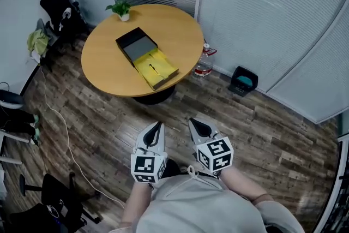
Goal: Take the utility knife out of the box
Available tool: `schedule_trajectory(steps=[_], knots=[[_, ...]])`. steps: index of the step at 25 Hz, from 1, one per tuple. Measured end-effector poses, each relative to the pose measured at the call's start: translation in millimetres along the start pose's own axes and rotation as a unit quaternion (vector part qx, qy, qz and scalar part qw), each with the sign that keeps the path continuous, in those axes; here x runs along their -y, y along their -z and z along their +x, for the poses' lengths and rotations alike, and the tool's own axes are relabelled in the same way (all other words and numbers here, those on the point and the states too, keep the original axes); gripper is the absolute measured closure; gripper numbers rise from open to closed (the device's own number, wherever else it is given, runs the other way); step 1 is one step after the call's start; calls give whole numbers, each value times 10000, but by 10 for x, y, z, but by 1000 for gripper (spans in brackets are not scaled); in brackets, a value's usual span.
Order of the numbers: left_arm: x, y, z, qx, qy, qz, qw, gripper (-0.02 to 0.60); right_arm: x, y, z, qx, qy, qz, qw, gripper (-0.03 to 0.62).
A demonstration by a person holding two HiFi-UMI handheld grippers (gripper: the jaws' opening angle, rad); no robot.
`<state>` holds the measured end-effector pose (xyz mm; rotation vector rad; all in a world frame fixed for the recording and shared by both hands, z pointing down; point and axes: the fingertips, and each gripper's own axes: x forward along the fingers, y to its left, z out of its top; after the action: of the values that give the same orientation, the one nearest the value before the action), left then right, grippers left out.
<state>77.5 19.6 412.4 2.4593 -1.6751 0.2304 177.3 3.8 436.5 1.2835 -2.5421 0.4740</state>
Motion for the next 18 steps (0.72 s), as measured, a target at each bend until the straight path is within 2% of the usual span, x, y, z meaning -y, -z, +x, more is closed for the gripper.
schedule_trajectory(steps=[7,15,18], knots=[[-669,-23,742,-66,-120,-205,9997,575,270,-158,873,-269,-89,17,9996,595],[-1653,-344,1814,-6,1,-231,9997,575,647,-733,2140,-402,40,-44,9992,595],[-2058,-433,2128,33,-34,-200,9998,575,672,-895,2626,-542,-50,-134,9984,595]])
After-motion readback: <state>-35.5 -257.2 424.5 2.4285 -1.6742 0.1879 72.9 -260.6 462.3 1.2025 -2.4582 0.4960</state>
